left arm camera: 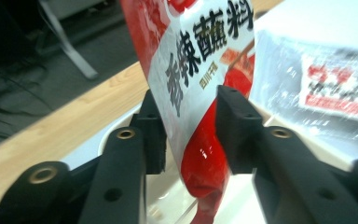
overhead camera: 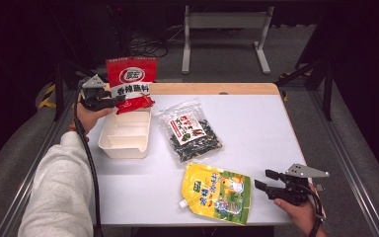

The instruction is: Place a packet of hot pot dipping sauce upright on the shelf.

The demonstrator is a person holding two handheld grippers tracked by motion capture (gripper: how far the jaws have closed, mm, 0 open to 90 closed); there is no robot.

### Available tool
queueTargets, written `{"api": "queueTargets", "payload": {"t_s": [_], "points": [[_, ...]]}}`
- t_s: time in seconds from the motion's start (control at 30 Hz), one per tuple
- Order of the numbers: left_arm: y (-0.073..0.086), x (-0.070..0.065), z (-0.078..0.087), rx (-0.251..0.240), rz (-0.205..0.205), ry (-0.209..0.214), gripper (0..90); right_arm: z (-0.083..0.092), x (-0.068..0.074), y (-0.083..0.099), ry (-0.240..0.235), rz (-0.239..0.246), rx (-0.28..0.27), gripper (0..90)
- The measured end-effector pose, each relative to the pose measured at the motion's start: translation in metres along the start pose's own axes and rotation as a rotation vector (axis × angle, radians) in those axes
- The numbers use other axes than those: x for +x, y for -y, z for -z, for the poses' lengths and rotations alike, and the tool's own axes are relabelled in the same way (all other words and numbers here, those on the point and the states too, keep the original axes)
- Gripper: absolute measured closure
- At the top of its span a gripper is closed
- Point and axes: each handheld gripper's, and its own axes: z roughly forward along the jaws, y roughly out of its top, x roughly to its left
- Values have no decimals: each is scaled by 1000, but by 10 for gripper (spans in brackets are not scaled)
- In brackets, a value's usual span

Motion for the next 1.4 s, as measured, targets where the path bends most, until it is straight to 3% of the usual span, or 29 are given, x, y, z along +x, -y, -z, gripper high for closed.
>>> {"api": "queueTargets", "payload": {"t_s": [0.07,0.1,0.17,0.2,0.3,0.37,0.4,0.43,0.53,0.63,0.67,0.7,0.73,0.8,1.03,1.27,1.33,1.4], "points": [[3,-3,1,-17,10,14,675,0,0,0,-6,2,0,342],[4,-5,1,-10,8,-11,710,0,0,0,-6,3,2,341],[6,-9,3,-6,10,-20,734,0,0,0,-6,4,7,340],[6,-10,3,5,1,-49,771,0,1,0,-10,0,11,339],[7,-12,3,20,-15,-50,819,-2,1,1,-15,0,16,339],[5,-13,-1,40,-29,-121,839,-3,2,0,-21,2,18,338],[5,-13,-1,40,-29,-121,855,-3,2,-1,-25,5,16,338],[0,-14,-4,53,-62,-198,865,-4,3,-1,-24,12,13,338],[-7,-14,-6,27,-98,-246,872,-5,4,-2,-31,14,17,338],[-10,-14,-8,3,-134,-228,856,-6,4,-3,-41,16,12,338],[-11,-19,-15,41,-155,-213,854,-6,5,-3,-42,13,18,339],[-11,-19,-15,41,-155,-213,874,-7,5,-3,-43,13,18,338],[-6,-17,-16,3,-91,-193,870,-7,4,-3,-43,18,16,338],[0,-13,-14,-14,-34,-169,877,-8,4,-4,-46,21,15,338],[10,-11,-13,49,-26,-160,900,-6,4,-4,-43,12,12,337],[19,-8,-16,57,30,-150,900,-5,5,-5,-43,22,9,336],[19,-8,-15,52,30,-151,896,-5,5,-4,-39,22,14,337],[20,-8,-14,55,49,-161,860,-5,5,-5,-37,27,18,338]]}}
